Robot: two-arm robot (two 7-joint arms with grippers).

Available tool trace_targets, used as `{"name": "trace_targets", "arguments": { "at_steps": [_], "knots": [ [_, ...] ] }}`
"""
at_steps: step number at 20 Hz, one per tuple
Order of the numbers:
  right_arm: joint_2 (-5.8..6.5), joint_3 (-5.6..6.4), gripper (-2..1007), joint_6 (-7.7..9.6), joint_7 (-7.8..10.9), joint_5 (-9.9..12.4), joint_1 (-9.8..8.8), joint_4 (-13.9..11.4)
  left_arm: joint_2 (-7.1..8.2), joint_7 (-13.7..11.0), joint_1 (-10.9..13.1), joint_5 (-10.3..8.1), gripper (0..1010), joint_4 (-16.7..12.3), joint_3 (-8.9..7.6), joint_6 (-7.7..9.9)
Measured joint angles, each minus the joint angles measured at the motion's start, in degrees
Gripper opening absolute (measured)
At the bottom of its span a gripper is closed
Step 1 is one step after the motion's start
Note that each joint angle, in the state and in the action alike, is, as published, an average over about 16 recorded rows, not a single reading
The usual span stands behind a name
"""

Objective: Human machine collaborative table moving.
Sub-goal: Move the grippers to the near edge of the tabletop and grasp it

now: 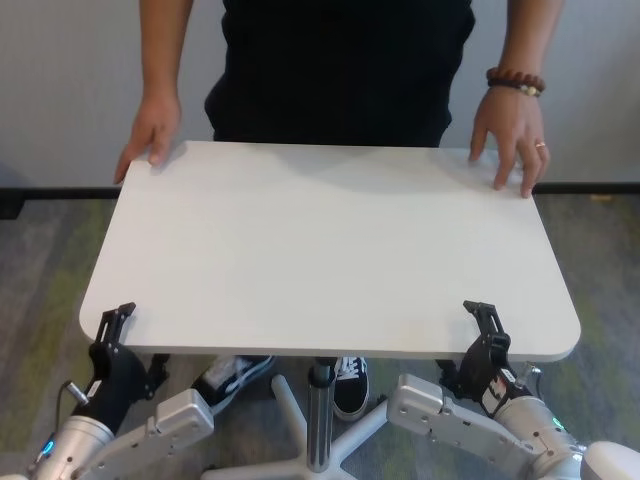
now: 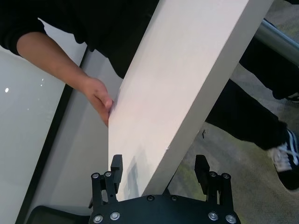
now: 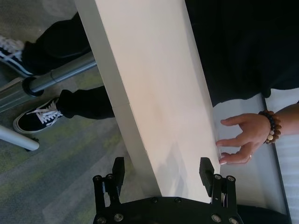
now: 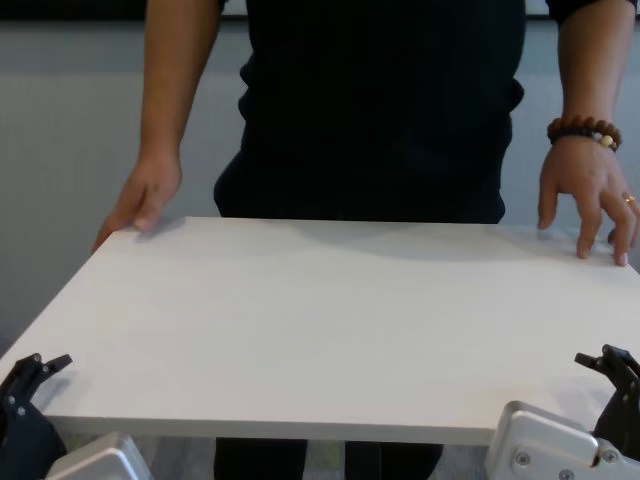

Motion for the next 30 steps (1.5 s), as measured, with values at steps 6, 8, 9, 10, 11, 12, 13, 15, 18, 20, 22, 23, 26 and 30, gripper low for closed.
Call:
{"name": "trace_targets", "arguments": {
  "at_steps": [6,8,9,10,11,12,13,15,18,20,22,23,26,30],
  "knots": [
    [-0.35,0.59,1001,-1.64,-0.26,0.13,0.14,0.72,0.02,0.04,0.00,0.05,1000,0.00,0.03,0.04],
    [-0.40,0.71,1001,-2.01,-0.28,0.21,0.15,0.84,0.03,0.05,0.00,0.06,1000,0.00,0.04,0.05],
    [-0.42,0.75,1001,-2.17,-0.30,0.26,0.16,0.88,0.03,0.05,0.00,0.06,1000,0.00,0.04,0.06],
    [-0.42,0.79,1001,-2.32,-0.31,0.31,0.15,0.91,0.03,0.06,0.00,0.07,1000,0.00,0.05,0.06],
    [-0.43,0.82,1001,-2.45,-0.32,0.36,0.15,0.93,0.04,0.06,0.00,0.07,1000,0.00,0.05,0.07],
    [-0.42,0.84,1001,-2.50,-0.33,0.39,0.15,0.93,0.04,0.06,0.00,0.08,1000,0.00,0.06,0.07],
    [-0.42,0.84,1001,-2.50,-0.32,0.41,0.14,0.93,0.04,0.06,0.00,0.08,1000,0.00,0.06,0.08],
    [-0.42,0.81,1001,-2.35,-0.32,0.38,0.14,0.91,0.04,0.07,0.00,0.09,1000,0.00,0.07,0.09],
    [-0.41,0.76,1001,-2.13,-0.31,0.33,0.14,0.89,0.05,0.07,0.00,0.10,1000,0.00,0.08,0.10],
    [-0.40,0.73,1001,-2.01,-0.31,0.29,0.15,0.87,0.05,0.07,0.00,0.10,1000,0.00,0.09,0.10],
    [-0.40,0.70,1001,-1.90,-0.30,0.26,0.15,0.86,0.05,0.07,0.00,0.11,1000,0.00,0.09,0.11],
    [-0.40,0.69,1001,-1.86,-0.30,0.24,0.15,0.85,0.05,0.07,0.00,0.11,1000,0.00,0.09,0.11],
    [-0.39,0.66,1001,-1.74,-0.29,0.21,0.15,0.83,0.05,0.07,0.00,0.11,1000,0.00,0.10,0.11],
    [-0.38,0.63,1001,-1.62,-0.28,0.17,0.16,0.81,0.05,0.07,0.00,0.12,1000,0.00,0.10,0.11]
  ]
}}
